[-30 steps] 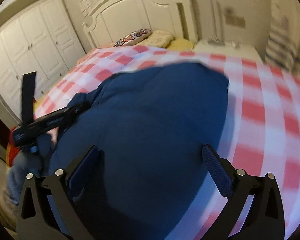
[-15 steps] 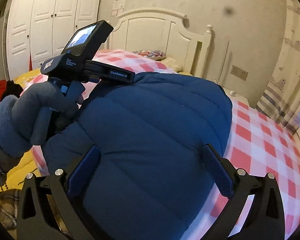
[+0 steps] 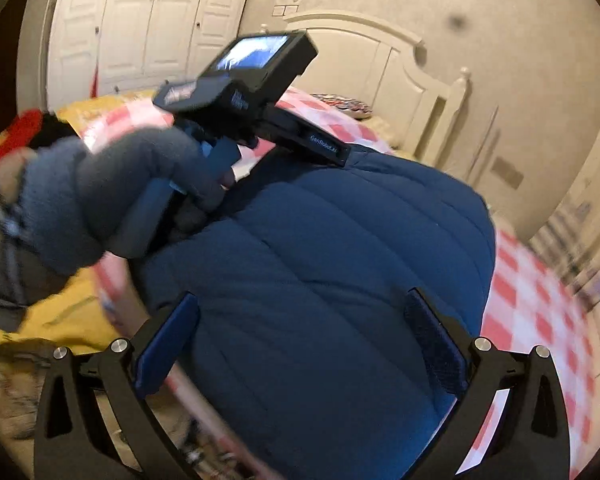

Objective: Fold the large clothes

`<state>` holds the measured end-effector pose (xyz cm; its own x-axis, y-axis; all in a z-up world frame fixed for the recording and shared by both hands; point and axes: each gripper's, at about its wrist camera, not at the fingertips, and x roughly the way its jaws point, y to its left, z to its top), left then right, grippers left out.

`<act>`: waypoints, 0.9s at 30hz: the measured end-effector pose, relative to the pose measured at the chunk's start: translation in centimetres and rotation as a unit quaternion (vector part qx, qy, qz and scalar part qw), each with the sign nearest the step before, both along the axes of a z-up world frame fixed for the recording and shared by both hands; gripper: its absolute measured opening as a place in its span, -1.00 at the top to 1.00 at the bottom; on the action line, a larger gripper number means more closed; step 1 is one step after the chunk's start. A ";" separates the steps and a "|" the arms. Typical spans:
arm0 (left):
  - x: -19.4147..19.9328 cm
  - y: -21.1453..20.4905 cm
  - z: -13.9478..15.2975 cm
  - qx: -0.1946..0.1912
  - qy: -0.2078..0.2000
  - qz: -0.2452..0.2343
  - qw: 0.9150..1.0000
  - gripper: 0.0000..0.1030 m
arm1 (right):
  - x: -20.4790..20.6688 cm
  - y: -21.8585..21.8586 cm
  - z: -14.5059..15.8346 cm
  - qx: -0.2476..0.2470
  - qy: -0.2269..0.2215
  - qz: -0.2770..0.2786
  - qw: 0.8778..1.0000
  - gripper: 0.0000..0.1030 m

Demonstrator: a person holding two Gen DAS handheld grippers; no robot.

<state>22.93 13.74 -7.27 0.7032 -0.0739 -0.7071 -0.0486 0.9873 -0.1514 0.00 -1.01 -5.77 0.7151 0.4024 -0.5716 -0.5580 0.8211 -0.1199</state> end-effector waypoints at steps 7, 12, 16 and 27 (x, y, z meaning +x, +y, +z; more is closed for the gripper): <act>-1.8 2.8 0.2 -0.105 0.030 -0.072 0.991 -0.96 | 3.3 -11.4 -0.4 0.253 0.129 -0.101 0.953 -0.91; -3.9 5.7 -2.4 -0.221 0.062 -0.113 0.967 -0.96 | 5.1 -14.3 -3.9 0.335 0.208 -0.121 0.911 -0.91; -5.6 6.3 -4.1 -0.255 0.073 -0.141 0.954 -0.96 | 6.0 -13.5 -5.0 0.354 0.244 -0.099 0.898 -0.91; -7.2 2.8 -5.0 -0.271 0.067 -0.210 0.937 -0.90 | 9.3 -10.7 -5.9 0.341 0.285 -0.059 0.894 -0.91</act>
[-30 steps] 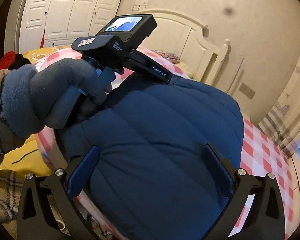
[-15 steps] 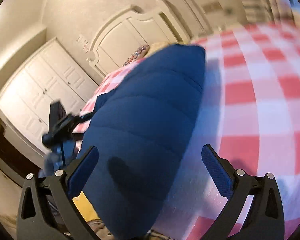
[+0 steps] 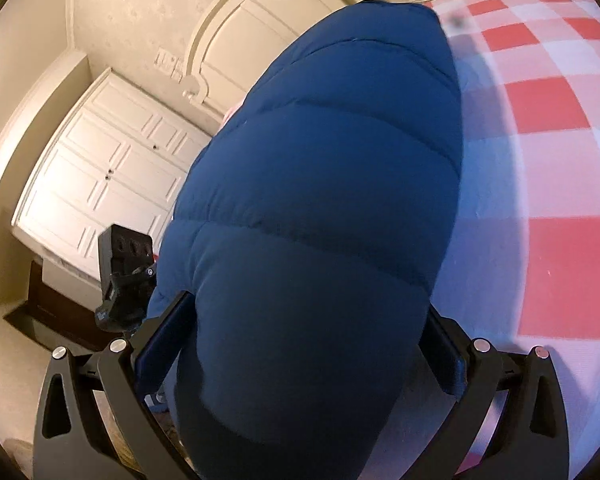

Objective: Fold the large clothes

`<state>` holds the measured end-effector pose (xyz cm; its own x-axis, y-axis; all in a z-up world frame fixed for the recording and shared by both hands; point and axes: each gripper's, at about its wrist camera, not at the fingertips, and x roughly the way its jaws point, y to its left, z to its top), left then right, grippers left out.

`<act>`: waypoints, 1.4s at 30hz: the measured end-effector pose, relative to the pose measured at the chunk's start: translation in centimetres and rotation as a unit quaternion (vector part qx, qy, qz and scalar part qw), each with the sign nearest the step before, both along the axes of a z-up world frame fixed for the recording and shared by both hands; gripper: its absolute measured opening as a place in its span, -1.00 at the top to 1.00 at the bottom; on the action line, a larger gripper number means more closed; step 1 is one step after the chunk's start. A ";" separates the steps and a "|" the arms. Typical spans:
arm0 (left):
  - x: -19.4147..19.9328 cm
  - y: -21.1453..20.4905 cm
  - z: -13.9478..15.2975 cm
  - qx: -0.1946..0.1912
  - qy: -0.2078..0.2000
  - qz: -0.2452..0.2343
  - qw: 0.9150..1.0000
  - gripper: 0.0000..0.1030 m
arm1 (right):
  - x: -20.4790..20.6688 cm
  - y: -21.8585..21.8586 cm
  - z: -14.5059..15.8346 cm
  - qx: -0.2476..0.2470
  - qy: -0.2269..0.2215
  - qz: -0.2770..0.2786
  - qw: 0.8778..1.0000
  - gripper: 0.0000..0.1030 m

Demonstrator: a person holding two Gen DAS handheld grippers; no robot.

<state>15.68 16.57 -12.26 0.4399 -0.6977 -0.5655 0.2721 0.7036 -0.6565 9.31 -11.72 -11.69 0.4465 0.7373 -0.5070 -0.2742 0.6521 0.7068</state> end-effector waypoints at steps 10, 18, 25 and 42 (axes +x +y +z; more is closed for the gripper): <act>2.2 -5.8 6.7 0.005 -0.113 0.014 0.993 -0.07 | -0.7 -2.7 6.7 -0.090 -0.210 -0.074 0.971 -0.44; 13.7 -14.4 3.4 0.078 -0.033 0.029 0.996 -0.33 | 11.2 -11.7 2.8 -0.121 -0.031 -0.119 0.985 -0.71; 9.9 -13.0 5.3 0.140 -0.099 0.081 0.982 -0.70 | 7.3 -10.9 3.2 -0.129 -0.061 -0.186 0.972 -0.91; -11.1 -14.8 20.5 0.303 -0.349 0.242 0.853 -0.96 | -7.2 -3.5 16.0 -0.303 -0.299 -0.273 0.863 -0.91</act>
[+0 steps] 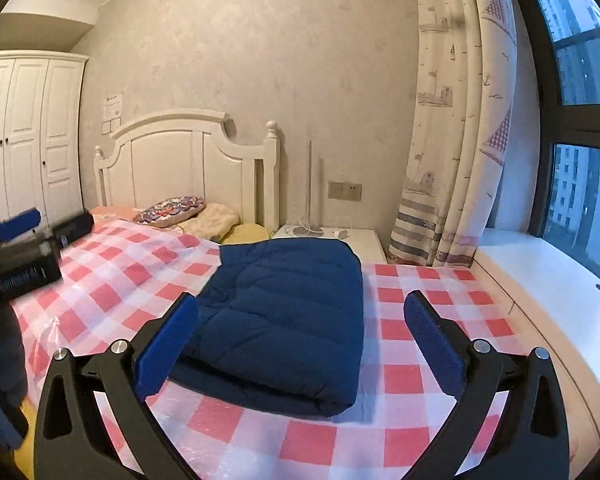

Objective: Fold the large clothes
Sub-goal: 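Release the folded jacket and withdraw both tools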

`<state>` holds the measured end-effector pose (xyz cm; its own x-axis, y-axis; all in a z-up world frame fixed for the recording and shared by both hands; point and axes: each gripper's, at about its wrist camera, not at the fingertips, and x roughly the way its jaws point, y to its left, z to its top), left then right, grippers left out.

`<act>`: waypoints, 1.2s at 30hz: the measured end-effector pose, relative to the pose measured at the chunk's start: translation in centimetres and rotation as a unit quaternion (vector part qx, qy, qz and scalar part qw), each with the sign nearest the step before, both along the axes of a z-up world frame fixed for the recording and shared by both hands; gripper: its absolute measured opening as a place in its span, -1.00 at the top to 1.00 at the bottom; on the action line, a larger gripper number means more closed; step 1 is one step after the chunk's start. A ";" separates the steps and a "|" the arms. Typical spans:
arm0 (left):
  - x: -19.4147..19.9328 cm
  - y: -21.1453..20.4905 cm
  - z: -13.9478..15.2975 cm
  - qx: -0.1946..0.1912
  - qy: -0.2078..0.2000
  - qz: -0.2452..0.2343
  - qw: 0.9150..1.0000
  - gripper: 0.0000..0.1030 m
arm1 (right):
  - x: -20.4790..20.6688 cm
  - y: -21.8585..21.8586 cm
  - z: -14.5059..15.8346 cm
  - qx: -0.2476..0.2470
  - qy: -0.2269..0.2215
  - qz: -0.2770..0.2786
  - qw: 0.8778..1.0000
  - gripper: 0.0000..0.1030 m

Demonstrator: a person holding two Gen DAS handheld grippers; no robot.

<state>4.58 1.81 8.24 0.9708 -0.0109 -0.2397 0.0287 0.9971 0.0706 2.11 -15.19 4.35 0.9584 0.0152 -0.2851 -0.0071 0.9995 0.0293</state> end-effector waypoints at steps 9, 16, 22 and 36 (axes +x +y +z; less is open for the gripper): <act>-0.6 -1.9 -2.5 0.006 0.018 -0.010 1.000 -0.96 | -0.7 -0.9 -1.1 0.014 0.023 0.000 1.000 -0.91; -0.4 -1.8 -3.0 0.003 0.023 -0.011 1.000 -0.96 | -0.9 -1.1 -1.5 0.020 0.025 -0.002 0.999 -0.91; -0.5 -2.0 -3.1 0.008 0.029 -0.022 0.999 -0.96 | -1.1 -1.0 -1.5 0.019 0.022 -0.002 1.000 -0.91; -0.4 -1.9 -3.3 0.004 0.036 -0.023 0.999 -0.96 | -1.1 -1.0 -1.6 0.020 0.026 -0.004 0.999 -0.91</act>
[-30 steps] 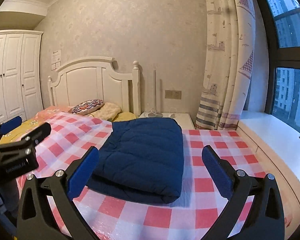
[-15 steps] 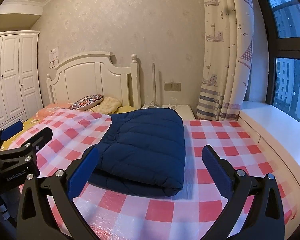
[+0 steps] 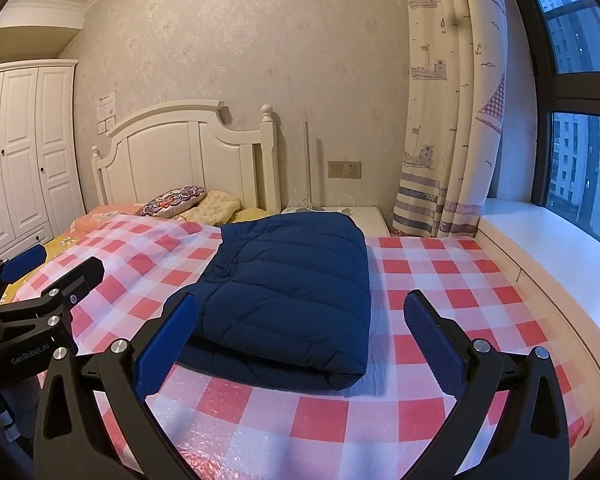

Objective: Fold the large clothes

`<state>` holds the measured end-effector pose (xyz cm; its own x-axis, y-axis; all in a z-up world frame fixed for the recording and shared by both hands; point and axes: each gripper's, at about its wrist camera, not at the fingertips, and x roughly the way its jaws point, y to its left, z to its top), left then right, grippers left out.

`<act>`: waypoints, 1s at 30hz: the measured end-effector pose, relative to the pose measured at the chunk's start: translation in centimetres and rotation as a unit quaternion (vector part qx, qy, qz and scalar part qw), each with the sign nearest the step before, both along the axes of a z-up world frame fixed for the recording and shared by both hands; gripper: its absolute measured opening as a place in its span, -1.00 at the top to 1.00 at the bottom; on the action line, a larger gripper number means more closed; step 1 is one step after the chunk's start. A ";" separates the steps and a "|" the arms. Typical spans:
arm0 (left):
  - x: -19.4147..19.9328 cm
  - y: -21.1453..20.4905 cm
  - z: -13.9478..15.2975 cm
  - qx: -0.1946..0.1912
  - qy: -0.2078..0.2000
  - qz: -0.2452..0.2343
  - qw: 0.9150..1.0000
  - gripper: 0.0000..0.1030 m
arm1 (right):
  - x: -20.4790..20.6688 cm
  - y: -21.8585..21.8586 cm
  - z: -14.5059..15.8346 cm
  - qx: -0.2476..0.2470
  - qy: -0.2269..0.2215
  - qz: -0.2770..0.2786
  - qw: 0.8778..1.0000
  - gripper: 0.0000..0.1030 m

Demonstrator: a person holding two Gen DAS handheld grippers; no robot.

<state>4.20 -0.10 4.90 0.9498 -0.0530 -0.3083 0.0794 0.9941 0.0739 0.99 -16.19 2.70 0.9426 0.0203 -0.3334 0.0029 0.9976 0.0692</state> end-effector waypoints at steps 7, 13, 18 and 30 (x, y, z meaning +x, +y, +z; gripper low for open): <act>0.0 -0.1 -0.2 0.003 0.001 -0.003 1.000 -0.96 | -0.1 0.2 -0.2 -0.001 -0.001 0.000 1.000 -0.91; 0.1 -0.1 -0.4 0.001 0.003 -0.002 1.000 -0.96 | -0.1 0.2 -0.1 -0.001 -0.001 0.001 1.000 -0.91; 0.0 -0.1 -0.6 0.000 0.005 -0.002 1.000 -0.96 | -0.1 0.4 -0.1 -0.001 -0.001 0.001 1.000 -0.91; -0.2 0.3 -0.9 0.001 -0.004 0.000 1.000 -0.96 | 0.0 0.2 -0.2 -0.008 0.003 0.009 1.000 -0.91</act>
